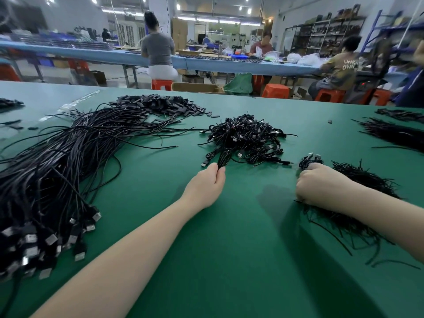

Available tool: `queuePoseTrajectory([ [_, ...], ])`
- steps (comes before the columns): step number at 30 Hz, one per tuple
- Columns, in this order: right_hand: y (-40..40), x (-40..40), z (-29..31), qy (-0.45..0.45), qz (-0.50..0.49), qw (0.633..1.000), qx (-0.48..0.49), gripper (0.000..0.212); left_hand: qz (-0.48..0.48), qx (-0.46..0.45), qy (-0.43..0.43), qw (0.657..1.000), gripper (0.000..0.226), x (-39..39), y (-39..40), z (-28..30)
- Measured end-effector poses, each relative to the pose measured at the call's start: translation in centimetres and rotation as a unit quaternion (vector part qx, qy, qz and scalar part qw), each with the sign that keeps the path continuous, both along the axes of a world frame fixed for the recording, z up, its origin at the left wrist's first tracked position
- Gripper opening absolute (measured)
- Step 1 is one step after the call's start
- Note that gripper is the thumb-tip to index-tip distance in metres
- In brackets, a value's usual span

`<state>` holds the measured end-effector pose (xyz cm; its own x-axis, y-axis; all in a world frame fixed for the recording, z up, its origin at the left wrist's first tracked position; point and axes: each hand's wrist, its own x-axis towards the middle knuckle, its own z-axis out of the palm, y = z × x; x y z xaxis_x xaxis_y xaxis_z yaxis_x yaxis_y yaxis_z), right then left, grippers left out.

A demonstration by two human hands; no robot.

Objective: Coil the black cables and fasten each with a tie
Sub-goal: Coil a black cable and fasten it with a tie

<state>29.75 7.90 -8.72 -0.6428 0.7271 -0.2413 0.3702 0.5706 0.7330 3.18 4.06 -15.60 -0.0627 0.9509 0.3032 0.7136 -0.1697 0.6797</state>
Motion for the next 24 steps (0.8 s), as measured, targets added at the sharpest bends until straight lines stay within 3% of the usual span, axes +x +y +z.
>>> queuePoseTrajectory([
  [4, 0.1, 0.5, 0.5, 0.004, -0.018, 1.0, -0.021, 0.019, -0.014, -0.037, -0.035, 0.999, 0.037, -0.3, 0.3, 0.1],
  [9, -0.1, 0.4, 0.7, 0.025, -0.008, 0.999, -0.022, 0.023, -0.049, -0.108, -0.144, 0.982, 0.027, -1.2, 0.7, 0.8],
  [12, -0.1, 0.4, 1.4, 0.195, -0.065, 0.977, -0.049, 0.019, -0.054, -0.119, -0.182, 0.975, 0.025, -1.5, 0.8, 1.1],
  [14, -0.1, 0.3, 1.8, 0.388, -0.112, 0.91, -0.097, 0.009, -0.063, -0.122, -0.197, 0.971, 0.024, -1.7, 0.8, 1.3],
  [16, 0.0, -0.3, 2.1, 0.576, -0.109, 0.802, -0.116, 0.003, -0.078, -0.118, -0.217, 0.966, 0.025, -1.9, 0.8, 1.8],
  [19, -0.6, -2.4, 2.4, 0.737, -0.034, 0.67, -0.084, 0.008, -0.104, -0.125, -0.27, 0.949, 0.025, -2.2, 0.5, 3.0],
  [22, -1.7, -5.9, 2.3, 0.779, 0.044, 0.619, -0.094, 0.007, -0.137, -0.14, -0.251, 0.948, 0.024, -2.1, 0.1, 4.5],
  [24, -2.6, -8.3, 2.0, 0.761, 0.1, 0.635, -0.087, 0.006, -0.137, -0.137, -0.185, 0.963, 0.027, -1.9, -0.1, 5.3],
])
